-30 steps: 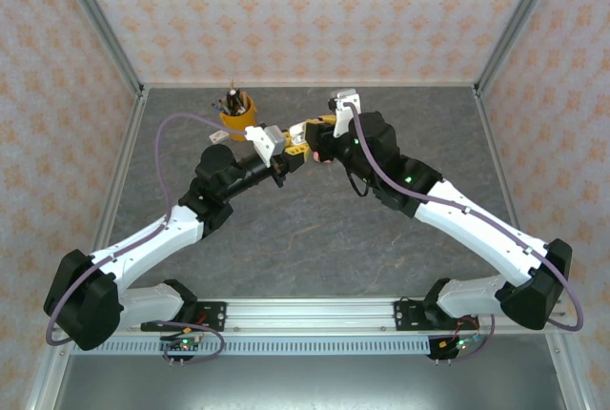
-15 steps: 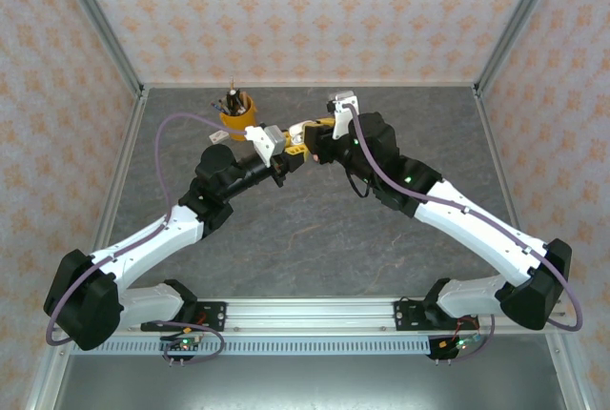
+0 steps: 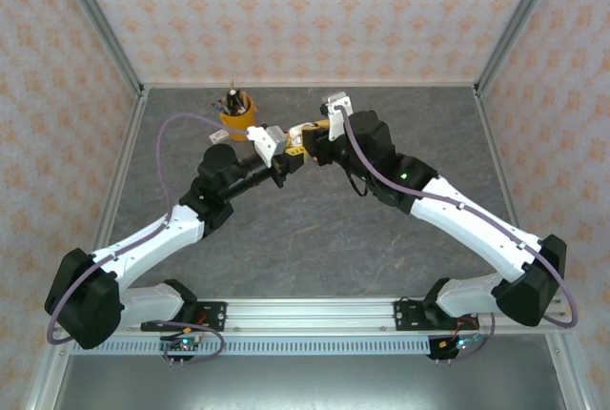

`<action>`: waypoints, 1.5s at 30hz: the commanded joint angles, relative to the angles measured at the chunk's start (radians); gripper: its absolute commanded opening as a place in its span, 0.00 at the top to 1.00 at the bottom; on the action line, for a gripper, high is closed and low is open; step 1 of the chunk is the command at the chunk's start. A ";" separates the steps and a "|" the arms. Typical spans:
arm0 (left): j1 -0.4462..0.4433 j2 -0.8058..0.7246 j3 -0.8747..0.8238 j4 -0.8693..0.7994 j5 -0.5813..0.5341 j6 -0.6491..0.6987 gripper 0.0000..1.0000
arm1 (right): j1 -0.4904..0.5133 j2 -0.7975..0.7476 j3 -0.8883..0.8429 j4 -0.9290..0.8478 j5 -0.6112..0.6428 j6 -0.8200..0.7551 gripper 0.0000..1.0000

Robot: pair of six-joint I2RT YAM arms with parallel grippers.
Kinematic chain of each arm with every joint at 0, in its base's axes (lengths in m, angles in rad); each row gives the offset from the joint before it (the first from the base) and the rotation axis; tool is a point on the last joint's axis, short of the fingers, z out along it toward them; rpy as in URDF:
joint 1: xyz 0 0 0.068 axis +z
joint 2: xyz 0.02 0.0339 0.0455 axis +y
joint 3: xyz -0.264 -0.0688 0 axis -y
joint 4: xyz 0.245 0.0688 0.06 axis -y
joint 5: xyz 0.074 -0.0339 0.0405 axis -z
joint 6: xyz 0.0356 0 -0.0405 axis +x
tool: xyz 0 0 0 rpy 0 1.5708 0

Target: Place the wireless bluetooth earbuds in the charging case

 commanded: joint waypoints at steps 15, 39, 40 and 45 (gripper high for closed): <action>-0.013 0.010 0.032 0.103 0.008 0.006 1.00 | 0.040 0.022 0.039 -0.084 0.111 0.055 0.61; -0.011 0.010 0.024 0.104 0.014 -0.001 1.00 | 0.040 -0.035 0.070 -0.021 0.130 0.154 0.55; -0.012 0.012 0.024 0.104 0.015 -0.002 1.00 | 0.041 -0.035 0.073 -0.021 0.130 0.157 0.55; -0.012 0.015 0.024 0.106 0.015 -0.003 1.00 | 0.041 -0.030 0.088 -0.016 0.123 0.162 0.55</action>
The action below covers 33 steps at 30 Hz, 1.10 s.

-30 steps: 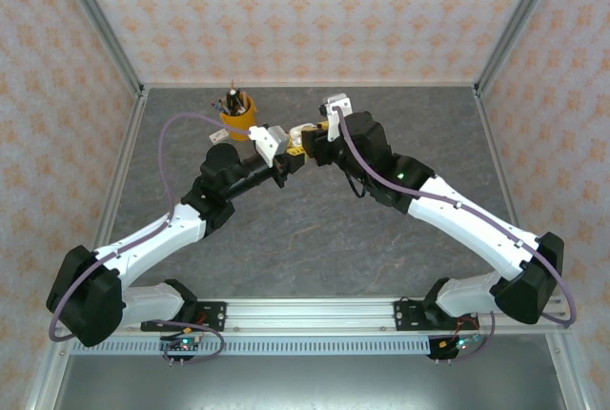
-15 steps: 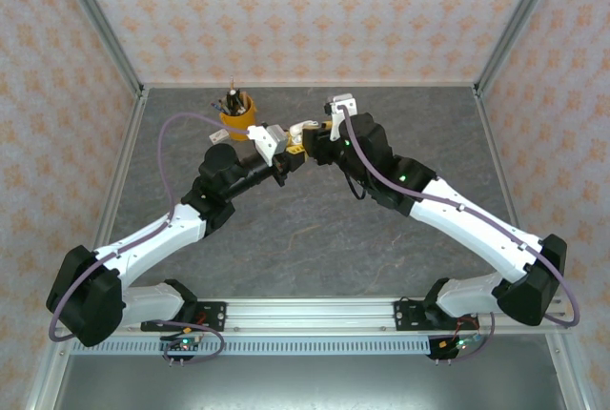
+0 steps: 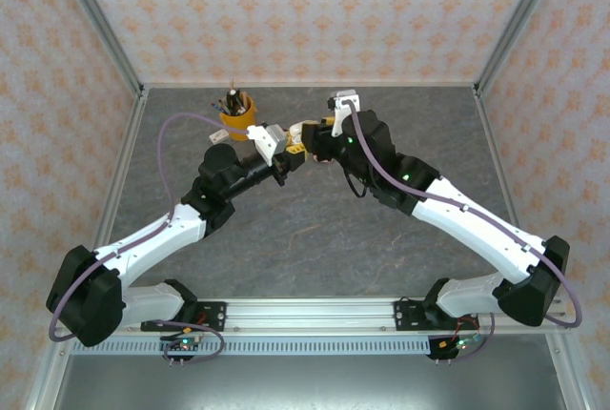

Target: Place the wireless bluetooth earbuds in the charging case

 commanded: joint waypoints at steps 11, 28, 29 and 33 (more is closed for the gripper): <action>-0.011 -0.001 0.022 0.065 0.018 -0.004 1.00 | 0.001 -0.024 0.051 0.034 -0.013 0.056 0.53; -0.011 -0.014 0.016 0.063 0.021 0.004 1.00 | -0.116 -0.097 0.105 -0.150 -0.057 0.211 0.53; -0.011 -0.014 0.018 0.062 0.021 0.004 1.00 | -0.122 -0.093 0.106 -0.166 -0.057 0.216 0.57; -0.011 -0.017 0.019 0.057 0.024 0.005 1.00 | -0.139 -0.075 0.102 -0.199 -0.064 0.232 0.70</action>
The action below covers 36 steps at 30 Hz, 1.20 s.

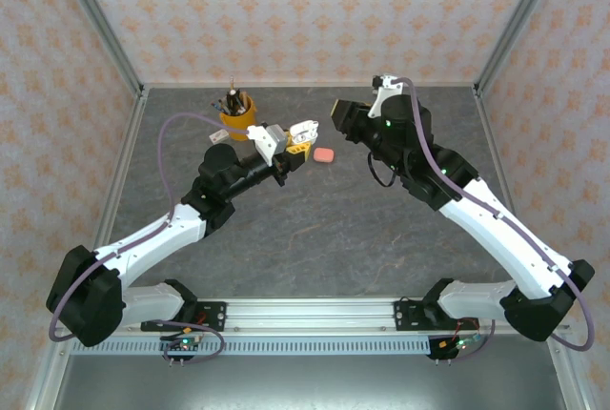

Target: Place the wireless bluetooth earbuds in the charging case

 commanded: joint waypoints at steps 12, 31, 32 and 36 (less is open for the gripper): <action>-0.012 -0.025 0.026 0.045 0.024 0.007 1.00 | -0.012 0.088 0.036 -0.065 -0.038 0.008 0.75; -0.012 -0.013 0.033 0.045 0.023 0.009 1.00 | -0.014 0.118 0.043 -0.052 -0.176 0.006 0.78; -0.011 -0.012 0.035 0.046 0.023 0.008 1.00 | -0.014 0.117 0.044 -0.052 -0.183 0.008 0.78; -0.011 -0.007 0.036 0.050 0.023 0.007 1.00 | -0.014 0.104 0.039 -0.049 -0.206 0.008 0.78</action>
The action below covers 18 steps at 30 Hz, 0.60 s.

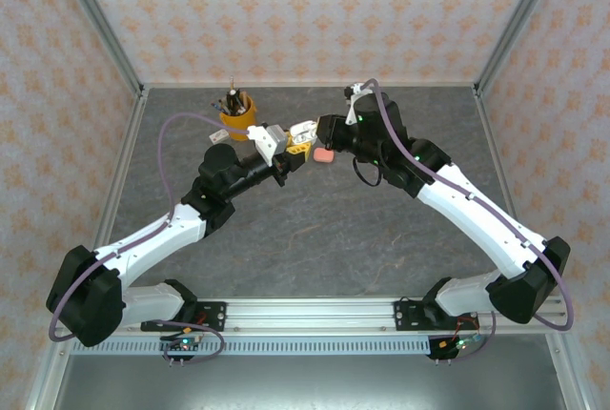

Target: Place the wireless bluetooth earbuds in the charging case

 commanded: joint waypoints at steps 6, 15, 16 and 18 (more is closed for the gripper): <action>-0.012 -0.001 0.041 0.053 0.019 0.002 1.00 | -0.008 -0.019 0.033 0.003 -0.073 -0.002 0.78; -0.011 -0.007 0.037 0.048 0.020 0.004 1.00 | -0.008 -0.065 0.019 -0.015 -0.043 -0.018 0.78; -0.011 -0.008 0.036 0.047 0.022 0.003 1.00 | -0.008 -0.076 0.015 -0.017 -0.025 -0.020 0.78; -0.011 -0.008 0.033 0.048 0.025 0.003 1.00 | -0.008 -0.091 0.007 -0.015 0.008 -0.023 0.78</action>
